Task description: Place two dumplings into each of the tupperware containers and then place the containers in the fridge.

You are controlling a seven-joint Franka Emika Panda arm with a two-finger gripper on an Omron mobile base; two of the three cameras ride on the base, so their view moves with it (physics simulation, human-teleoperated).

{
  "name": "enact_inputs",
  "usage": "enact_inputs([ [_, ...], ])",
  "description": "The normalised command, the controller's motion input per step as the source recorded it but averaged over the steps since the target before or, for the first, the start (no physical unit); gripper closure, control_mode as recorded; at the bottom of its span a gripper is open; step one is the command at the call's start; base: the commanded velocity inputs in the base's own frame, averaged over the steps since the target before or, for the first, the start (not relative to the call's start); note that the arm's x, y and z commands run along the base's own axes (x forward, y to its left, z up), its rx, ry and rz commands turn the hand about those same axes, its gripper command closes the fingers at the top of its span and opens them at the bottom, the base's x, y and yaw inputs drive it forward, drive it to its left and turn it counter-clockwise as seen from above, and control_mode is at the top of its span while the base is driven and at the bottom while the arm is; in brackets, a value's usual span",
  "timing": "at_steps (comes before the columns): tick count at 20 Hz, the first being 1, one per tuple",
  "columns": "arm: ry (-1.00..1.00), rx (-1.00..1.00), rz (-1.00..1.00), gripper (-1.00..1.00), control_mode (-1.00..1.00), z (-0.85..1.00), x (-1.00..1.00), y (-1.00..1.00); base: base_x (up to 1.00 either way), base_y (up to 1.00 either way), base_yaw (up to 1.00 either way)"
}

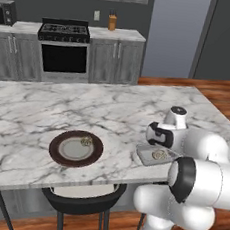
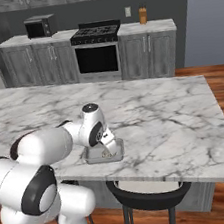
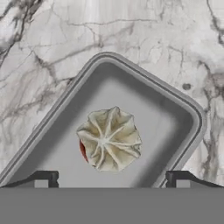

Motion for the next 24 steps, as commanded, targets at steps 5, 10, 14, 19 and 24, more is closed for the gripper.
enact_inputs([
  [5,-0.09,-0.03,0.37,-1.0,-1.0,1.0,-0.65,-0.01,0.0,0.0,0.0],
  [10,-0.03,-0.06,0.64,-1.0,-1.0,0.68,-0.42,0.38,0.0,0.0,0.0],
  [14,-0.4,-0.01,0.43,-1.0,-1.0,0.38,-0.11,0.85,0.0,0.0,0.0],
  [19,-0.18,-0.01,0.33,-1.0,-1.0,0.27,0.0,1.0,0.0,0.0,0.0],
  [24,0.06,-0.15,0.07,-1.0,-1.0,0.17,0.02,1.0,0.0,0.0,0.0],
])
